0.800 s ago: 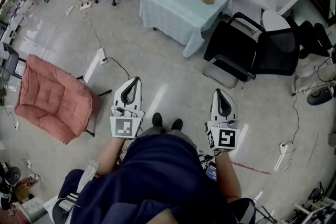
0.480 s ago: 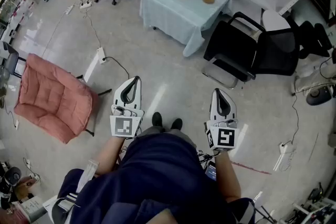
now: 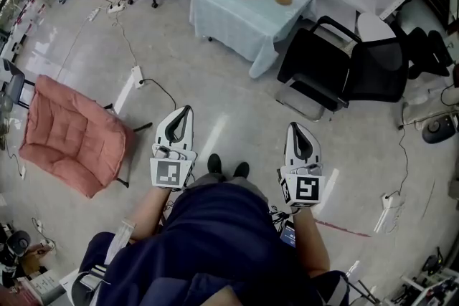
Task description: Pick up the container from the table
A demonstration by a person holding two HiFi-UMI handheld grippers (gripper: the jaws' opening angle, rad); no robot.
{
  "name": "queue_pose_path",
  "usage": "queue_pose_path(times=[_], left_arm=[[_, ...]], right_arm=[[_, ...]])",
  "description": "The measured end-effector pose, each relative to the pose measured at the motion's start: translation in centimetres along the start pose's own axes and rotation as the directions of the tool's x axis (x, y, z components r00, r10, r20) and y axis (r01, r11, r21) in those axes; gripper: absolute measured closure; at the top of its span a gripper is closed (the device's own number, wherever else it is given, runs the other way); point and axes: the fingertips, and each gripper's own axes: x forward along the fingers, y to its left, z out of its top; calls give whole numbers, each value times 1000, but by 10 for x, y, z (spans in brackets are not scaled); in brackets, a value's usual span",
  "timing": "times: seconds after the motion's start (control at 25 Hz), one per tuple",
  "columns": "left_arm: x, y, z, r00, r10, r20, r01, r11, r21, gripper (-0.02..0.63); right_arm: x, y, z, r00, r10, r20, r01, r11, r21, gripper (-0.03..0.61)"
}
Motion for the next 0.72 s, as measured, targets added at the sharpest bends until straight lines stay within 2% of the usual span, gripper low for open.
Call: queue_pose_path(times=[0.28, 0.44, 0.72], left_arm=[[-2, 1, -6, 1000, -1, -28, 2, 1000, 16, 609], [-1, 1, -2, 1000, -4, -1, 4, 1000, -2, 609], [-2, 3, -2, 1000, -3, -14, 3, 1000, 16, 609]], right_arm=[[-2, 1, -3, 1000, 3, -1, -3, 1000, 11, 577], [-1, 1, -5, 1000, 4, -3, -4, 1000, 20, 577], [1, 1, -2, 1000, 6, 1, -6, 1000, 14, 577]])
